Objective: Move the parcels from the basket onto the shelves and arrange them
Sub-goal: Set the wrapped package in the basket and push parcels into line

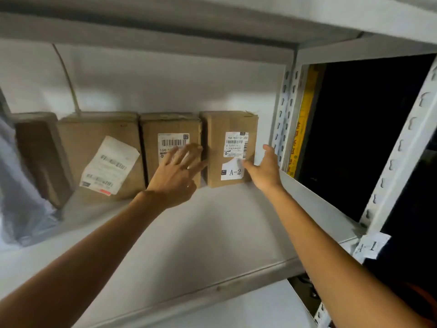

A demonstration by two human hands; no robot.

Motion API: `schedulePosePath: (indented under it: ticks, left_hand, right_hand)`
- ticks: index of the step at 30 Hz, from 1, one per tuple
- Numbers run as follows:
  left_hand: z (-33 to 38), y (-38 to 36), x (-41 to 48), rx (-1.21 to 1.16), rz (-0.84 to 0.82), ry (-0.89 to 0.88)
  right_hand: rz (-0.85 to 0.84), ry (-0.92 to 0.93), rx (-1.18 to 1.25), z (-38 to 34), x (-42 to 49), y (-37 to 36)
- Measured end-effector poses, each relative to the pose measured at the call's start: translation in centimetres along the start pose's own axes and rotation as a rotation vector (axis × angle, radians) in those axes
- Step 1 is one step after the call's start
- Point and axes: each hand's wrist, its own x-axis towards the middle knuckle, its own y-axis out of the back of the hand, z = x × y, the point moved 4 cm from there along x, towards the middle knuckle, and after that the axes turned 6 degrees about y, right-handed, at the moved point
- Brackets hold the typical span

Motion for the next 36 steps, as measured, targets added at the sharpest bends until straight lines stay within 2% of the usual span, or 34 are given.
schedulePosePath:
  ticks: [3, 6, 12, 18, 23, 31, 36]
  left_hand:
    - [-0.2, -1.3, 0.3, 0.064, -0.012, -0.012]
    - [-0.5, -2.0, 0.3, 0.158, 0.028, -0.058]
    - [-1.0, -2.0, 0.5, 0.216, 0.172, -0.051]
    - [0.7, -1.7, 2.2, 0.2, 0.214, -0.065]
    - [2.5, -2.4, 3.8, 0.199, 0.218, -0.104]
    - [1.0, -2.8, 3.1, 0.248, 0.227, -0.146]
    - [-0.4, -2.2, 2.0, 0.314, 0.18, -0.131]
  right_hand:
    - [-0.03, -0.023, 0.074, 1.2, 1.6, -1.7]
    - [-0.027, -0.015, 0.039, 1.9, 2.2, -2.9]
    - [-0.03, 0.069, 0.07, 1.8, 3.0, -3.6]
    - [-0.093, 0.087, 0.141, 2.3, 3.4, -2.9]
    - [-0.151, 0.077, 0.205, 2.6, 4.0, -2.1]
    - [-0.173, -0.009, 0.377, 2.4, 3.2, -2.8]
    - [-0.219, -0.004, 0.397, 1.3, 2.6, -3.9]
